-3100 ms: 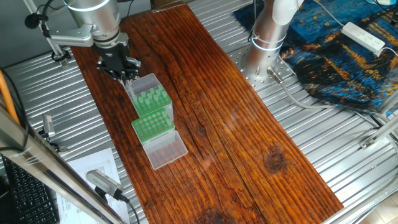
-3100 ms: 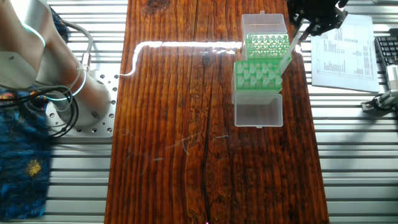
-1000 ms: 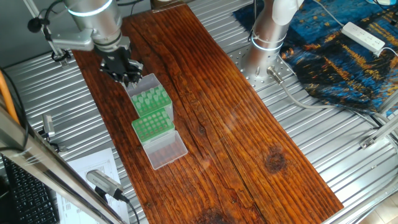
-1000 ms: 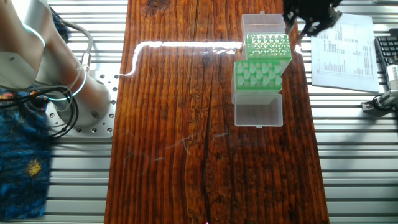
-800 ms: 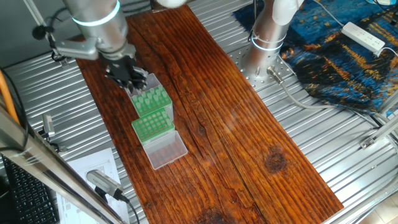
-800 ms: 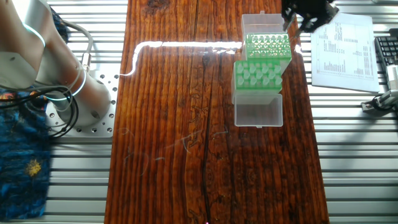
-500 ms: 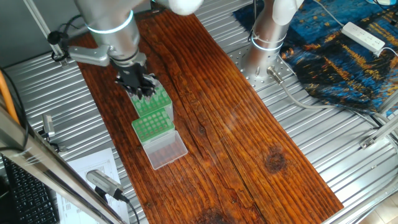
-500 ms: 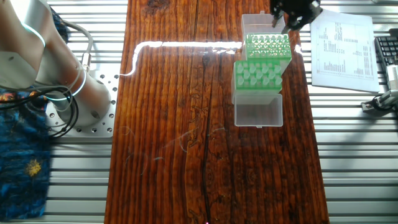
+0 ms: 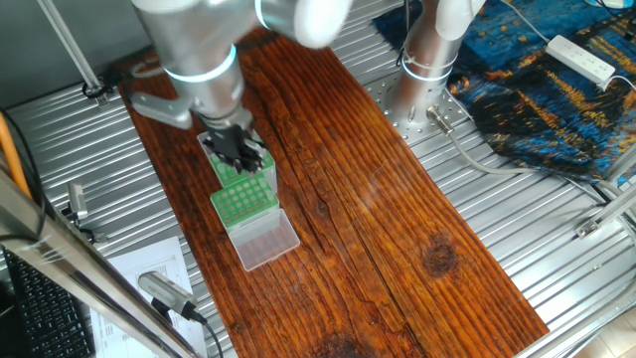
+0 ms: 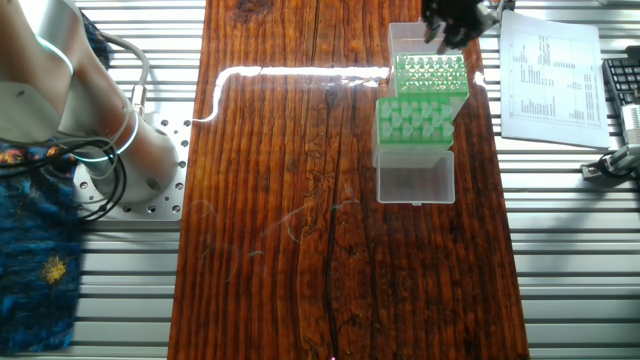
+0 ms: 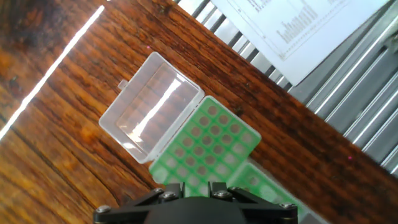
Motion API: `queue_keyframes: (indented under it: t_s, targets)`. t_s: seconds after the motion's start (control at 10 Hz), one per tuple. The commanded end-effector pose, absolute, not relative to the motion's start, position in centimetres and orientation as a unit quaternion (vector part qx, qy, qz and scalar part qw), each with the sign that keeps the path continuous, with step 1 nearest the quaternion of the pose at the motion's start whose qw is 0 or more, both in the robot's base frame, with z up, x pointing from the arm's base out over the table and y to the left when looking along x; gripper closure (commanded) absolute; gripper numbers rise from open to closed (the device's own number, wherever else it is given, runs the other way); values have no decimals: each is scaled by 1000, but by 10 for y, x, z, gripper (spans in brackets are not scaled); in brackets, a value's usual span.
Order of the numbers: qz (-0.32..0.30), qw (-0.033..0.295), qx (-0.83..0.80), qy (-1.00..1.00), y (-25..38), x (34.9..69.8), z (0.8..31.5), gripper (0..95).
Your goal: Transfer all large pipette tips from one holder to another
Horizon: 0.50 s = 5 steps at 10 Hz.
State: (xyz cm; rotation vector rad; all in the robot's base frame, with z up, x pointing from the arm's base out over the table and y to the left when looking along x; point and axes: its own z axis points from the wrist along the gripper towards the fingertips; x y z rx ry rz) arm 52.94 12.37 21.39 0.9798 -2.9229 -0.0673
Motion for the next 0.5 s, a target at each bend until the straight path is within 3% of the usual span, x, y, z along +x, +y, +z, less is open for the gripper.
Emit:
queue_keyframes:
  t_s: [0.1, 0.5]
  targets:
    - [-12, 36, 298, -954, 131, 523, 199, 760]
    - [-6, 35, 294, -955, 128, 515, 177, 760]
